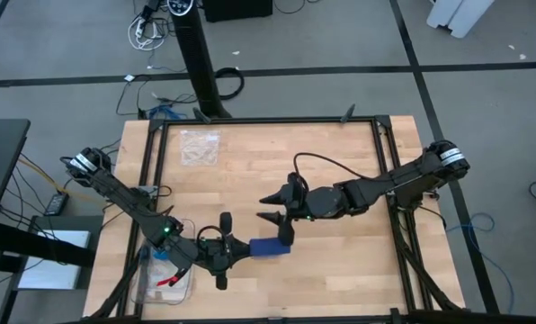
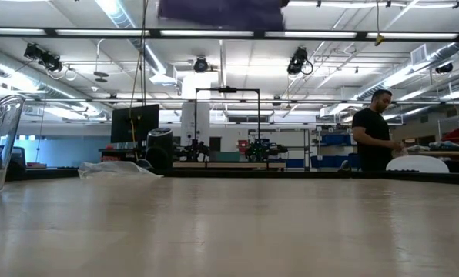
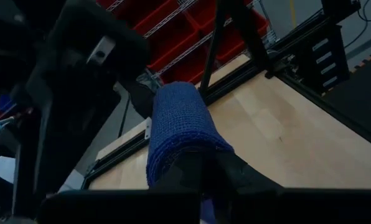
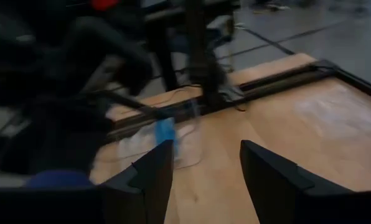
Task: Roll bandage
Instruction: Roll the blue bandage
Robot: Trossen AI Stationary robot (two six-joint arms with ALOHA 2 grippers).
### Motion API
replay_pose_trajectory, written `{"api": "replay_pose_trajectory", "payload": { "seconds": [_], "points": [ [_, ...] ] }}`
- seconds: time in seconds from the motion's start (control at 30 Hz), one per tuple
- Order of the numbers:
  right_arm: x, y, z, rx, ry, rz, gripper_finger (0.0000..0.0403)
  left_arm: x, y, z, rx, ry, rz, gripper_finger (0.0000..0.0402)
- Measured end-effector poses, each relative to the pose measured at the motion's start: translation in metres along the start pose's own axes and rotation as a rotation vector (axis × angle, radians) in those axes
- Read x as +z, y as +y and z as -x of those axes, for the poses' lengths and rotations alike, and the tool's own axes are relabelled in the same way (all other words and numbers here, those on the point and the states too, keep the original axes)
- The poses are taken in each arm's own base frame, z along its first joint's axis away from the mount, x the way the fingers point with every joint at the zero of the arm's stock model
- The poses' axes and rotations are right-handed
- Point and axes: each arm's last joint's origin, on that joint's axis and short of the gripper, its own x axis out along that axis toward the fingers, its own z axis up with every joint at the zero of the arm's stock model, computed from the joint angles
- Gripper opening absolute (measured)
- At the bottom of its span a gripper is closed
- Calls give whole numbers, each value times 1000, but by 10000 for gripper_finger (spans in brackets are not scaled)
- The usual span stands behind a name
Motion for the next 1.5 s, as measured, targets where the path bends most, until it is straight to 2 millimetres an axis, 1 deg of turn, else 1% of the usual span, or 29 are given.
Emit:
{"api": "replay_pose_trajectory", "payload": {
  "seconds": [0.07, 0.1, 0.2, 0.3, 0.4, 0.47, 0.53, 0.6, 0.77, 0.87, 0.93, 1.0, 1.1, 1.33, 1.43, 1.5],
  "points": [
    [5, 2, 7, 88, 13, 76, 182, 0, 0, 0, 0, 0, 0, 16],
    [8, 5, 14, 122, 17, 119, 178, 0, 0, 0, 0, 0, 0, 16],
    [12, 15, 40, 181, 42, 232, 163, 0, -1, 1, -1, -1, 0, 16],
    [11, 30, 66, 244, 66, 329, 147, 3, 0, 5, 9, -3, 1, 16],
    [0, 39, 84, 250, 65, 382, 139, 8, 7, 10, 22, -25, 23, 16],
    [-16, 39, 88, 226, 73, 394, 139, 11, 12, 13, 33, -37, 36, 16],
    [-37, 33, 85, 202, 81, 378, 140, 16, 17, 16, 43, -49, 46, 16],
    [-56, 27, 80, 201, 52, 333, 142, 22, 22, 19, 47, -59, 37, 16],
    [-100, 8, 69, 188, -144, 220, 149, 36, 32, 22, 56, -75, 29, 16],
    [-117, 3, 65, 183, -250, 225, 155, 44, 37, 24, 56, -76, 21, 16],
    [-123, 2, 62, 180, -293, 228, 162, 49, 40, 24, 54, -73, 17, 16],
    [-126, 4, 57, 181, -312, 223, 172, 52, 42, 25, 52, -72, 14, 16],
    [-125, 8, 48, 183, -322, 222, 193, 55, 44, 25, 56, -75, 8, 16],
    [-106, 17, 36, 224, -354, 187, 242, 55, 47, 24, 66, -71, -3, 16],
    [-103, 15, 33, 220, -340, 170, 248, 54, 49, 22, 74, -68, -7, 16],
    [-101, 13, 29, 217, -315, 153, 245, 55, 51, 22, 86, -76, -12, 16]
  ]
}}
